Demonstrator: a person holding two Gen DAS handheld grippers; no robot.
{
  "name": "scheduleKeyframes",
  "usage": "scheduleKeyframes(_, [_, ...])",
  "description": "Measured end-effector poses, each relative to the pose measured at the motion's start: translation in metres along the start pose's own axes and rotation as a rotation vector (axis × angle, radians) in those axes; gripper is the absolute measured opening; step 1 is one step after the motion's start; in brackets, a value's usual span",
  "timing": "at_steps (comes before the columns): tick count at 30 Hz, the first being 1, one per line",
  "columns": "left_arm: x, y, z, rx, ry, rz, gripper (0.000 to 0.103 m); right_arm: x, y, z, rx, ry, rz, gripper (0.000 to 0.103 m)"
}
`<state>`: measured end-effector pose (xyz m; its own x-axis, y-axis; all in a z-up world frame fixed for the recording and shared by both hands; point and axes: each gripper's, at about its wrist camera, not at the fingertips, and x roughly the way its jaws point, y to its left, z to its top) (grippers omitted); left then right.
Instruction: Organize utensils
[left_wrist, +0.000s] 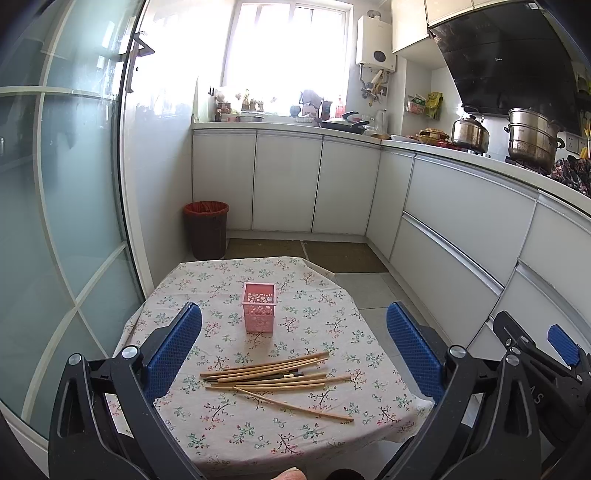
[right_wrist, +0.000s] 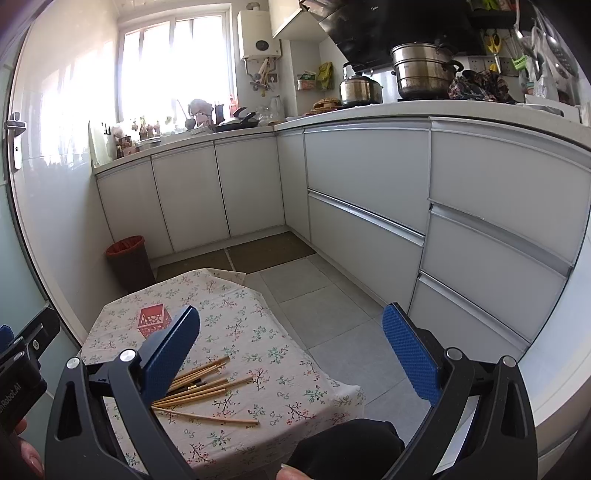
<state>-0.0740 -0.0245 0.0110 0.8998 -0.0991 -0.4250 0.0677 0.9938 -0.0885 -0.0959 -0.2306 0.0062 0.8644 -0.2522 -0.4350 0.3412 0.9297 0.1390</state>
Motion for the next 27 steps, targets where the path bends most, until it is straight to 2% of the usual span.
scheduleKeyframes(19, [0.035, 0.008, 0.002, -0.008, 0.072, 0.012, 0.096, 0.036, 0.011, -0.004, -0.005, 0.081, 0.008, 0.097])
scheduleKeyframes(21, [0.046, 0.009, 0.001, 0.005, 0.102, 0.015, 0.096, 0.048, 0.008, -0.006, 0.026, 0.132, 0.039, 0.096])
scheduleKeyframes(24, [0.075, 0.011, 0.001, 0.036, 0.187, 0.006, 0.096, 0.07, -0.002, -0.012, 0.093, 0.216, 0.101, 0.096])
scheduleKeyframes(27, [0.118, 0.013, -0.004, 0.063, 0.326, -0.029, 0.096, 0.093, -0.007, -0.02, 0.119, 0.262, 0.129, 0.096])
